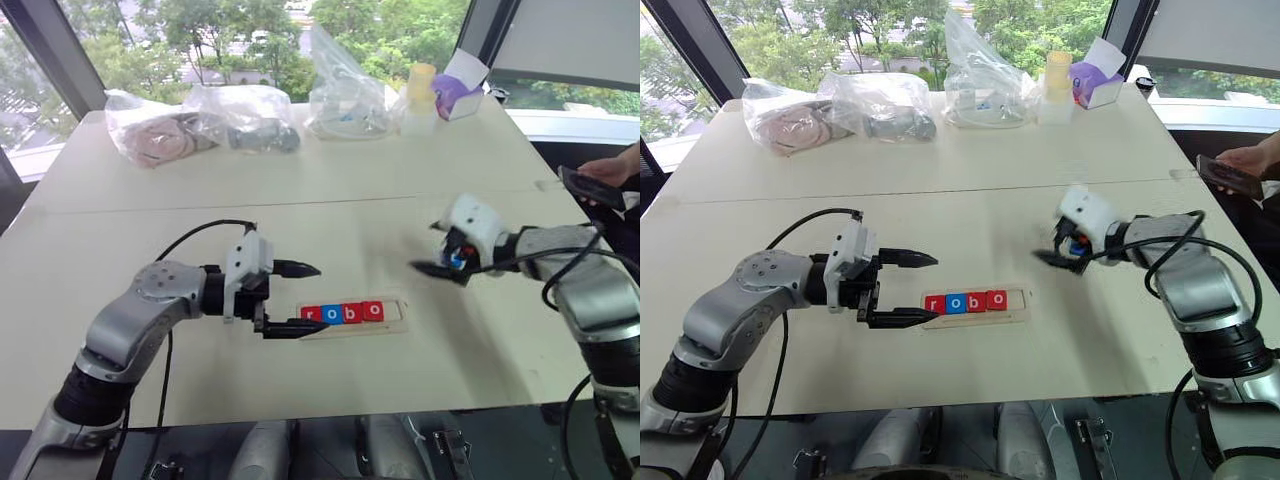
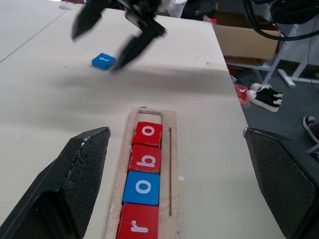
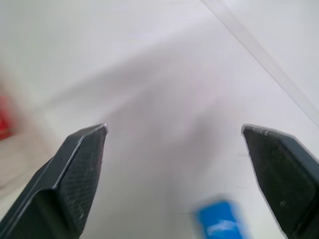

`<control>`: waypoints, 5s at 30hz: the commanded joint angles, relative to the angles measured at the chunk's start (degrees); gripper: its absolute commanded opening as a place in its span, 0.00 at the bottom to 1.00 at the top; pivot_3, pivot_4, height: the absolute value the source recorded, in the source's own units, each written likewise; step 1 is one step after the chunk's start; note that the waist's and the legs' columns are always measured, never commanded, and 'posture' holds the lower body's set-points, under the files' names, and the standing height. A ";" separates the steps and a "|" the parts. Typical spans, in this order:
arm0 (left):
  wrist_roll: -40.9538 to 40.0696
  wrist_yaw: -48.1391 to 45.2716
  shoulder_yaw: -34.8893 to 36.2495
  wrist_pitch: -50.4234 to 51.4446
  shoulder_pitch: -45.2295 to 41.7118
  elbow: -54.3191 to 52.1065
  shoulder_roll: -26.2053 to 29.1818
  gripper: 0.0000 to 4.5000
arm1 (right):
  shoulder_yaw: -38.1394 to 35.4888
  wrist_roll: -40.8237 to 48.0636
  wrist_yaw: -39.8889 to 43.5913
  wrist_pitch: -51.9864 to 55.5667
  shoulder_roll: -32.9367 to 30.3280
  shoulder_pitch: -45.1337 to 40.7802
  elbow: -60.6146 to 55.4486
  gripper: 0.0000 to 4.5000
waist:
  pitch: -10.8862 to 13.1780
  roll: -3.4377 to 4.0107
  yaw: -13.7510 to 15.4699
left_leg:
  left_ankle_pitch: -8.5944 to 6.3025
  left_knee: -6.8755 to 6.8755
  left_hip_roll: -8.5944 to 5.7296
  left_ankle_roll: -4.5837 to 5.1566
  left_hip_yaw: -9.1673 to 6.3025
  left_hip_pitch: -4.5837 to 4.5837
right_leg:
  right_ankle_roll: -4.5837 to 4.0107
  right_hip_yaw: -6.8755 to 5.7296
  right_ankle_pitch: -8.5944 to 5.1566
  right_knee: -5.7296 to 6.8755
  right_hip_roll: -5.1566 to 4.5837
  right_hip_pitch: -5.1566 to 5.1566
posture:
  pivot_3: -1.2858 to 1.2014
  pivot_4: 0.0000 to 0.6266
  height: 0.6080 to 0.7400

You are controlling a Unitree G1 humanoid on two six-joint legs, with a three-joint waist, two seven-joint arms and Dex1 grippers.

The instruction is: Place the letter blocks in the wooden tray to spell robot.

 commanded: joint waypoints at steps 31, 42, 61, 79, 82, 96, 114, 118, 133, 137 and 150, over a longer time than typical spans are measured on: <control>4.83 -6.68 1.03 -18.88 8.23 10.28 -0.83 1.00 | -19.72 -1.83 -41.98 36.35 32.58 -3.43 -5.37 0.48 | -0.08 0.13 -0.35 | 0.04 -0.09 0.00 -0.03 0.01 0.01 | -0.06 0.02 0.05 0.12 0.05 -0.12 | 0.52 0.24 1.00; 3.08 -8.15 1.83 -17.77 7.39 9.93 -0.62 1.00 | -12.60 4.69 -37.15 48.62 26.95 9.40 -27.42 0.26 | -0.11 0.14 -0.07 | 0.02 -0.15 0.00 -0.01 -0.08 -0.03 | -0.06 -0.03 0.04 0.09 0.04 -0.11 | 0.52 0.24 1.00; 2.36 -4.62 1.00 -8.85 1.32 5.31 -1.57 1.00 | -16.81 23.74 -45.17 48.62 26.34 21.90 -40.24 0.82 | -0.13 0.12 -0.11 | 0.02 -0.08 0.03 -0.01 -0.09 0.02 | -0.05 -0.07 0.03 0.06 0.07 -0.04 | 0.52 0.24 1.00; 1.39 -2.29 1.43 -5.34 0.82 1.88 -1.68 1.00 | 1.61 10.68 19.49 -25.69 -19.55 17.42 -2.99 0.98 | 0.08 -0.15 -0.18 | -0.06 -0.01 0.02 0.13 0.08 0.02 | 0.09 -0.14 -0.10 -0.18 -0.02 0.16 | 0.52 0.24 1.00; 1.36 -2.23 1.74 -5.41 1.30 1.67 -1.43 1.00 | 4.51 8.11 22.98 -30.01 -17.74 14.28 3.57 0.98 | 0.10 -0.13 -0.12 | -0.04 0.01 0.03 0.11 0.07 0.05 | 0.04 -0.11 -0.08 -0.09 -0.01 0.13 | 0.52 0.24 1.00; 2.42 -2.20 2.07 -7.94 3.40 3.19 -1.40 1.00 | 7.03 2.65 26.69 -36.94 -11.55 10.98 15.16 0.86 | 0.10 -0.13 0.03 | -0.04 0.02 0.02 0.08 0.00 0.04 | 0.02 -0.08 -0.08 -0.08 -0.01 0.13 | 0.52 0.24 1.00; 3.32 -3.77 1.78 -12.47 5.79 5.68 -1.18 1.00 | 8.75 2.64 26.37 -29.12 -8.07 7.44 1.05 0.24 | 0.10 -0.10 0.20 | -0.02 0.01 0.03 0.04 -0.01 0.04 | -0.03 -0.06 -0.05 -0.07 -0.02 0.09 | 0.52 0.24 1.00; 3.53 -3.95 1.76 -13.06 5.96 5.90 -1.17 1.00 | 10.87 0.55 26.96 -29.37 -7.92 6.57 1.83 0.24 | 0.10 -0.10 0.18 | -0.03 0.01 0.02 0.04 -0.01 0.03 | -0.03 -0.06 -0.05 -0.07 -0.04 0.09 | 0.52 0.24 1.00; 3.90 -3.04 1.73 -13.43 7.22 5.11 -1.39 1.00 | 14.25 -1.85 28.44 -27.88 -6.23 3.64 3.17 0.24 | 0.10 -0.10 0.07 | -0.02 0.01 0.02 0.04 -0.01 0.03 | -0.03 -0.07 -0.05 -0.06 -0.03 0.07 | 0.52 0.24 1.00; 3.90 -2.63 1.74 -13.33 7.66 4.67 -1.45 1.00 | 15.04 -2.40 29.04 -27.40 -5.95 2.83 3.27 0.24 | 0.10 -0.10 0.08 | -0.02 0.01 0.02 0.04 -0.02 0.03 | -0.03 -0.07 -0.05 -0.05 -0.02 0.06 | 0.52 0.24 1.00; 3.74 -0.86 1.52 -12.87 8.35 3.38 -1.85 1.00 | 15.82 -2.60 31.84 -24.74 -6.24 0.76 2.31 0.24 | 0.10 -0.10 0.10 | -0.03 0.01 0.02 0.04 -0.02 0.03 | -0.03 -0.07 -0.05 -0.05 -0.03 0.06 | 0.52 0.24 1.00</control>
